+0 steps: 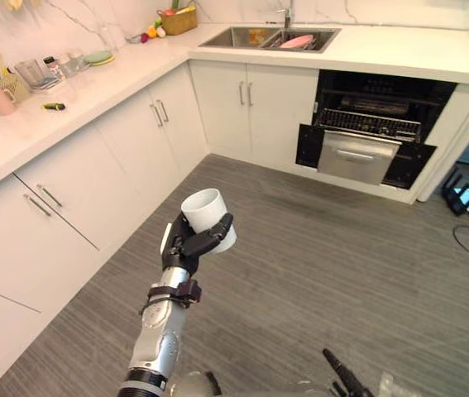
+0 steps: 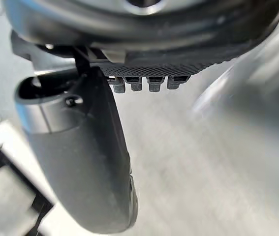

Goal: Walk over to the sink, pick up the cup, carry it to the dishwasher, place the cup inside the dishwasher, then close the dishwasher door

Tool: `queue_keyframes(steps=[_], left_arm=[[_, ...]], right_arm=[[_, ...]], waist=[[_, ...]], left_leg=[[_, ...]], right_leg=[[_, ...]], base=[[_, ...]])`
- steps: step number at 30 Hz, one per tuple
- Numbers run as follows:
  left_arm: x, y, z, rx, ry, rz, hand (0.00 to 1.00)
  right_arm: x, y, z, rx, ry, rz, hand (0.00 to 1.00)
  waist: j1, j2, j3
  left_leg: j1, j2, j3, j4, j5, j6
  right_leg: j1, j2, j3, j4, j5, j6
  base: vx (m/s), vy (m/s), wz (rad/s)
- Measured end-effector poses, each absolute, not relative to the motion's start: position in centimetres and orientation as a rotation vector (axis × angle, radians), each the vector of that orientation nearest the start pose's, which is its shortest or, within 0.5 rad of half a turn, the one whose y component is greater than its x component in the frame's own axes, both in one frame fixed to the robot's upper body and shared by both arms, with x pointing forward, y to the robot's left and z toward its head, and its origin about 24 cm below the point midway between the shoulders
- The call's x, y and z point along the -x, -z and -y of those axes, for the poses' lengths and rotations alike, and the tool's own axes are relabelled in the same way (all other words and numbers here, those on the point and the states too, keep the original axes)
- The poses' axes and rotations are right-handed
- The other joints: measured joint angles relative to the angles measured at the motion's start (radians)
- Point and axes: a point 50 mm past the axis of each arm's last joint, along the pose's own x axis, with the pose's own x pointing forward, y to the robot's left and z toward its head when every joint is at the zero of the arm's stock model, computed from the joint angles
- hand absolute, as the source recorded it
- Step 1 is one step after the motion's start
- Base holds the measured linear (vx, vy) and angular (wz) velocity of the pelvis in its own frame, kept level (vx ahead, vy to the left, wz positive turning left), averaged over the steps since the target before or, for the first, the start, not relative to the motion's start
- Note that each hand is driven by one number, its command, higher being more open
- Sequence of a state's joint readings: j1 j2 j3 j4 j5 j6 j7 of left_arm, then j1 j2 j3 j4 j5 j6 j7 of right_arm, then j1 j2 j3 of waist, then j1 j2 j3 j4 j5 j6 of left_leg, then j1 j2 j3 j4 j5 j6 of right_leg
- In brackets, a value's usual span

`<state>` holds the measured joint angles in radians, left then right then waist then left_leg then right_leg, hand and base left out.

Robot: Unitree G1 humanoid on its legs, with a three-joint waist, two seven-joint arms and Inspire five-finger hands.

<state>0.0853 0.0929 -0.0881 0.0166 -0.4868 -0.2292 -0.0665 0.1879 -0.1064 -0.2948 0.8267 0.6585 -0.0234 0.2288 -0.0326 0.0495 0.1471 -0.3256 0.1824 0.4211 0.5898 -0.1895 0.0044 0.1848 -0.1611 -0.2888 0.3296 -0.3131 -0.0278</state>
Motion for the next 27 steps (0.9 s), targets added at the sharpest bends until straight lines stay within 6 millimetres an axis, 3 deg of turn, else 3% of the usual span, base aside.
queue_keyframes(steps=[1,2,3,4,5,7,9,10,11,12,13,14,15,17,18,19,20,21,22,23,24,25,27], left_arm=[[-22.9,-4.1,-15.7,0.384,0.058,0.131,0.00],[-22.6,-4.0,-15.8,0.382,0.053,0.132,0.00],[-22.0,-3.8,-16.4,0.376,0.027,0.138,0.00],[-22.2,-3.5,-17.7,0.343,-0.023,0.131,0.00],[-22.2,-3.3,-18.3,0.338,-0.050,0.128,0.00],[-20.9,-2.4,-20.0,0.305,-0.142,0.105,0.00],[-20.3,-2.4,-20.6,0.265,-0.167,0.118,0.00],[-20.2,-2.7,-21.0,0.224,-0.176,0.140,0.00],[-20.2,-2.9,-21.0,0.208,-0.176,0.149,0.00],[-20.2,-3.0,-21.0,0.185,-0.172,0.159,0.00],[-20.1,-3.0,-20.9,0.178,-0.168,0.154,0.00],[-20.0,-2.9,-20.6,0.160,-0.156,0.149,0.00],[-20.0,-3.4,-20.5,0.147,-0.163,0.173,0.00],[-20.1,-4.0,-20.0,0.154,-0.155,0.208,0.00],[-20.4,-4.3,-19.4,0.159,-0.128,0.228,0.00],[-20.7,-4.6,-18.8,0.159,-0.098,0.249,0.00],[-20.9,-4.9,-18.6,0.150,-0.081,0.263,0.00],[-21.1,-5.2,-18.4,0.131,-0.058,0.282,0.00],[-21.4,-5.5,-18.4,0.113,-0.029,0.294,0.00],[-21.4,-5.5,-18.2,0.099,-0.016,0.294,0.00],[-21.4,-5.3,-17.7,0.098,0.000,0.287,0.00],[-21.5,-5.0,-16.9,0.116,0.011,0.277,0.00],[-22.0,-5.3,-15.7,0.119,0.061,0.292,0.00]], right_arm=[[-11.6,12.9,23.9,-0.640,0.439,-0.664,1.00],[-12.4,12.4,24.3,-0.616,0.423,-0.634,1.00],[-13.9,11.7,24.2,-0.597,0.394,-0.585,1.00],[-15.6,11.4,22.5,-0.642,0.367,-0.538,1.00],[-16.3,11.1,22.1,-0.657,0.347,-0.506,1.00],[-17.5,10.0,21.5,-0.672,0.308,-0.424,1.00],[-17.2,9.3,22.1,-0.662,0.319,-0.371,1.00],[-17.4,8.9,22.5,-0.659,0.325,-0.344,1.00],[-17.6,8.7,22.7,-0.657,0.325,-0.332,1.00],[-17.8,8.4,22.8,-0.655,0.322,-0.317,1.00],[-17.8,8.4,22.9,-0.650,0.322,-0.316,1.00],[-17.9,8.3,22.7,-0.648,0.313,-0.314,1.00],[-18.4,8.2,21.8,-0.653,0.282,-0.300,1.00],[-18.8,7.6,20.2,-0.664,0.218,-0.282,1.00],[-19.0,6.8,19.7,-0.669,0.180,-0.241,1.00],[-19.1,5.6,19.6,-0.665,0.141,-0.185,1.00],[-19.3,5.0,19.5,-0.662,0.121,-0.154,1.00],[-19.5,4.1,19.4,-0.656,0.093,-0.107,1.00],[-19.6,3.1,19.5,-0.647,0.066,-0.055,1.00],[-19.5,2.5,19.7,-0.634,0.058,-0.022,1.00],[-19.2,2.1,20.1,-0.613,0.054,0.003,1.00],[-19.5,1.6,20.9,-0.585,0.055,0.021,1.00],[-19.7,0.7,21.2,-0.599,0.059,0.065,1.00]], waist=[[0.021,0.009,-0.002],[0.033,0.028,-0.002],[0.050,0.058,-0.005],[0.036,0.014,0.013],[0.037,0.010,0.021],[0.046,-0.002,0.031],[0.043,-0.018,0.020],[0.038,-0.048,0.011],[0.036,-0.062,0.011],[0.035,-0.078,0.016],[0.031,-0.081,0.015],[0.021,-0.075,0.013],[0.009,-0.072,0.015],[-0.016,-0.057,0.025],[-0.029,-0.039,0.034],[-0.039,-0.022,0.041],[-0.043,-0.020,0.043],[-0.044,-0.021,0.043],[-0.047,-0.046,0.031],[-0.060,-0.053,0.023],[-0.072,-0.043,0.017],[-0.056,0.005,0.004],[-0.060,0.022,0.006]], left_leg=[[0.024,-0.054,-0.018,-0.299,0.127,-0.015],[0.042,-0.061,-0.034,-0.432,0.200,-0.025],[0.066,-0.040,-0.062,-0.482,0.426,0.035],[0.065,-0.068,-0.054,-0.409,0.363,0.056],[0.053,-0.063,-0.056,-0.370,0.341,0.059],[-0.002,-0.053,-0.129,-0.108,0.157,0.022],[-0.007,-0.067,-0.134,-0.015,0.046,0.021],[0.005,-0.101,-0.118,-0.019,0.020,0.028],[0.022,-0.117,-0.109,-0.032,0.011,0.033],[0.073,-0.154,-0.093,-0.069,0.000,0.044],[0.106,-0.166,-0.085,-0.096,-0.007,0.052],[0.180,-0.179,-0.076,-0.162,-0.015,0.058],[0.236,-0.177,-0.074,-0.202,-0.029,0.057],[0.334,-0.158,-0.074,-0.255,-0.054,0.040],[0.401,-0.139,-0.071,-0.282,-0.070,0.028],[0.458,-0.118,-0.070,-0.300,-0.090,0.005],[0.486,-0.113,-0.068,-0.309,-0.097,-0.014],[0.520,-0.111,-0.063,-0.321,-0.114,-0.034],[0.570,-0.123,-0.061,-0.335,-0.143,-0.063],[0.610,-0.133,-0.090,-0.342,-0.174,-0.077],[0.645,-0.123,-0.123,-0.343,-0.198,-0.079],[0.658,-0.091,-0.151,-0.332,-0.202,-0.065],[0.648,-0.050,-0.191,-0.236,-0.191,-0.067]], right_leg=[[0.015,-0.018,0.033,0.004,-0.007,0.038],[0.027,-0.007,0.050,0.002,-0.014,0.064],[0.070,-0.002,0.093,0.002,-0.056,0.117],[0.092,-0.024,0.140,-0.007,-0.080,0.120],[0.079,-0.012,0.146,-0.011,-0.075,0.117],[0.083,-0.012,0.174,0.038,-0.055,0.111],[0.059,-0.041,0.183,0.173,-0.053,0.114],[-0.011,-0.092,0.188,0.313,-0.020,0.144],[-0.048,-0.120,0.192,0.388,0.017,0.158],[-0.107,-0.171,0.203,0.517,0.139,0.172],[-0.131,-0.191,0.203,0.562,0.224,0.170],[-0.178,-0.209,0.205,0.646,0.313,0.142],[-0.267,-0.199,0.205,0.768,0.203,0.069],[-0.394,-0.144,0.181,0.820,0.089,0.033],[-0.463,-0.109,0.136,0.741,0.041,0.023],[-0.510,-0.082,0.067,0.566,0.036,0.022],[-0.529,-0.072,0.034,0.457,0.050,0.034],[-0.560,-0.060,-0.001,0.295,0.100,0.046],[-0.571,-0.038,-0.031,0.081,0.206,0.054],[-0.566,-0.030,-0.031,0.025,0.343,0.004],[-0.559,-0.018,-0.010,0.066,0.423,-0.059],[-0.581,0.013,0.000,0.144,0.337,-0.062],[-0.589,0.034,-0.007,0.242,0.236,-0.066]], base=[[0.49,0.224,-0.67],[0.51,0.280,-0.93],[0.51,0.309,-0.56],[0.46,0.273,-0.38],[0.33,0.186,-0.17],[0.32,0.172,-0.35],[0.41,0.230,-0.03],[0.41,0.208,0.06],[0.42,0.183,-0.02],[0.34,0.132,-0.07],[0.45,0.166,-0.21],[0.45,0.135,-0.33],[0.43,0.103,-0.31],[0.50,0.015,-0.18],[0.52,-0.022,-0.05],[0.47,-0.032,0.00],[0.40,-0.037,-0.01],[0.54,-0.069,0.01],[0.60,-0.090,0.16],[0.64,-0.106,0.37],[0.67,-0.118,0.08],[0.62,-0.133,-0.13],[0.67,-0.185,-0.20]])
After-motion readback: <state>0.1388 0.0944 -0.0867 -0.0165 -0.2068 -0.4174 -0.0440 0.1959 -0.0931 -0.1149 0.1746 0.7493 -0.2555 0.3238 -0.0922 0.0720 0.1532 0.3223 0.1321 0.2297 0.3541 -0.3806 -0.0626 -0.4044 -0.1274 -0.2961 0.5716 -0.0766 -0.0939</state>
